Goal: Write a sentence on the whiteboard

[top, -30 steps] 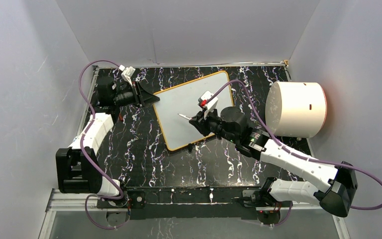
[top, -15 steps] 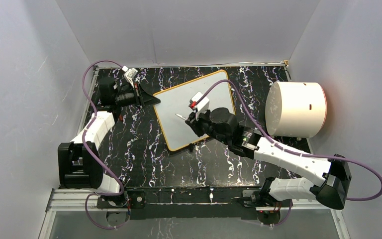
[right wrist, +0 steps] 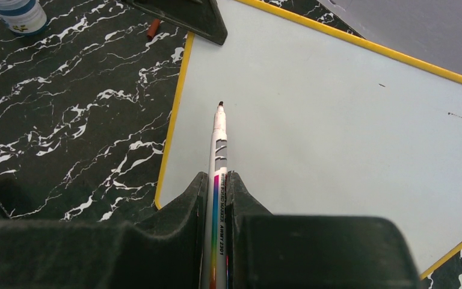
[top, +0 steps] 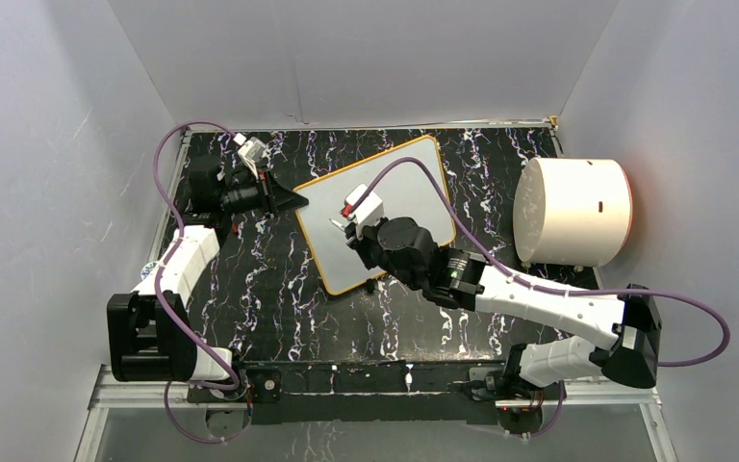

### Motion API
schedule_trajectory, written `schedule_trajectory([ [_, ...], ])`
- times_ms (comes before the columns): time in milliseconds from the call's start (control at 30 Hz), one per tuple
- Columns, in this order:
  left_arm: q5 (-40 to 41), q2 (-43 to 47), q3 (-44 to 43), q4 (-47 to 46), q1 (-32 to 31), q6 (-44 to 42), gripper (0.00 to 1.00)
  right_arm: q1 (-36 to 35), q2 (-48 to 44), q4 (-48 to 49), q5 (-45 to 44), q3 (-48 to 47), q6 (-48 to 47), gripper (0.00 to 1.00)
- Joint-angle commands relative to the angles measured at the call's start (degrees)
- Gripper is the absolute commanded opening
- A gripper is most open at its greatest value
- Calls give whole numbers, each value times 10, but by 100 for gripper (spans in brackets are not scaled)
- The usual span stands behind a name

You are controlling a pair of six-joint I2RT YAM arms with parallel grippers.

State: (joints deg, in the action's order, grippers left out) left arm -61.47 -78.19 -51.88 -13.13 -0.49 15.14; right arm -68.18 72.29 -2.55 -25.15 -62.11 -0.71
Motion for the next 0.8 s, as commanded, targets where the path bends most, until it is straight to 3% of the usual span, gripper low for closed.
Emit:
schedule_trajectory([
  [0, 35, 23, 12, 17, 4, -29, 0, -13, 11, 0, -52, -44, -3, 0],
  [767, 72, 35, 22, 15, -6, -33, 0, -23, 84, -40, -101, -118, 3, 0],
])
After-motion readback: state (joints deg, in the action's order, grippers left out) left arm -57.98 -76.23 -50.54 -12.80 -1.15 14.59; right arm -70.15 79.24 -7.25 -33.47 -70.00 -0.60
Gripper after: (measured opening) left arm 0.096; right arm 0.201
